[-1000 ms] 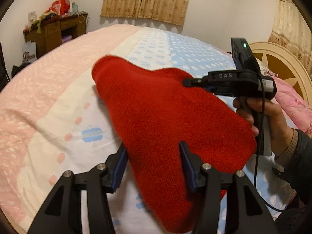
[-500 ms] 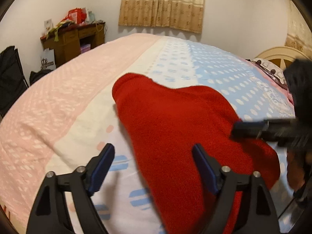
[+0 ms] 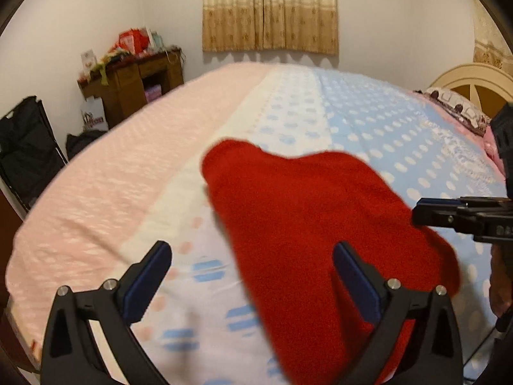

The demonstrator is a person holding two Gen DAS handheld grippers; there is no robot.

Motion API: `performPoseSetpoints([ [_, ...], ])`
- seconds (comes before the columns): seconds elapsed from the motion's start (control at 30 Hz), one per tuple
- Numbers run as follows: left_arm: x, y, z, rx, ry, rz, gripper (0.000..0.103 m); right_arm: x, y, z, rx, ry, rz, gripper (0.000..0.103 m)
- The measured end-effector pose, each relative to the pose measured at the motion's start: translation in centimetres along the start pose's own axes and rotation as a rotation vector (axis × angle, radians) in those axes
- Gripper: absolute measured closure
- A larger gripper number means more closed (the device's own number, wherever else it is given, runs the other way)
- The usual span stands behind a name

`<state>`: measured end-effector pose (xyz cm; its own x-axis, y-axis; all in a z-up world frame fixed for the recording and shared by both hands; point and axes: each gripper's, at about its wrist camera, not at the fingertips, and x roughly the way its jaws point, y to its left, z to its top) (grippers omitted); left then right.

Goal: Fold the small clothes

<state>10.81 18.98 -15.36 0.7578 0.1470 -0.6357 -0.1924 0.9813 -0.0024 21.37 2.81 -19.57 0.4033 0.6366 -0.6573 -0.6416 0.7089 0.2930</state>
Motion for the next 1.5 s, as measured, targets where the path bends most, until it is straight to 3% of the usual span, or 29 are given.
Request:
performPoseSetpoints([
  [0.1, -2.6, 0.5, 0.3, 0.001, -0.048, 0.007, 0.000, -2.1, 1.2, -0.2, -0.020, -0.053, -0.064, 0.054],
  [0.4, -6.9, -1.0, 1.1, 0.039, -0.145, 0.004, 0.000, -9.0, 4.8, -1.1, -0.081, -0.224, -0.262, 0.051],
  [0.6, -7.8, -1.3, 1.4, 0.038, -0.174, -0.018, 0.000, -11.4, 5.7, -1.4, -0.096, -0.273, -0.282, 0.046],
  [1.5, -8.2, -2.1, 0.7, 0.043, -0.184, -0.015, 0.000, -12.1, 5.9, -1.8, -0.088, -0.277, -0.283, 0.045],
])
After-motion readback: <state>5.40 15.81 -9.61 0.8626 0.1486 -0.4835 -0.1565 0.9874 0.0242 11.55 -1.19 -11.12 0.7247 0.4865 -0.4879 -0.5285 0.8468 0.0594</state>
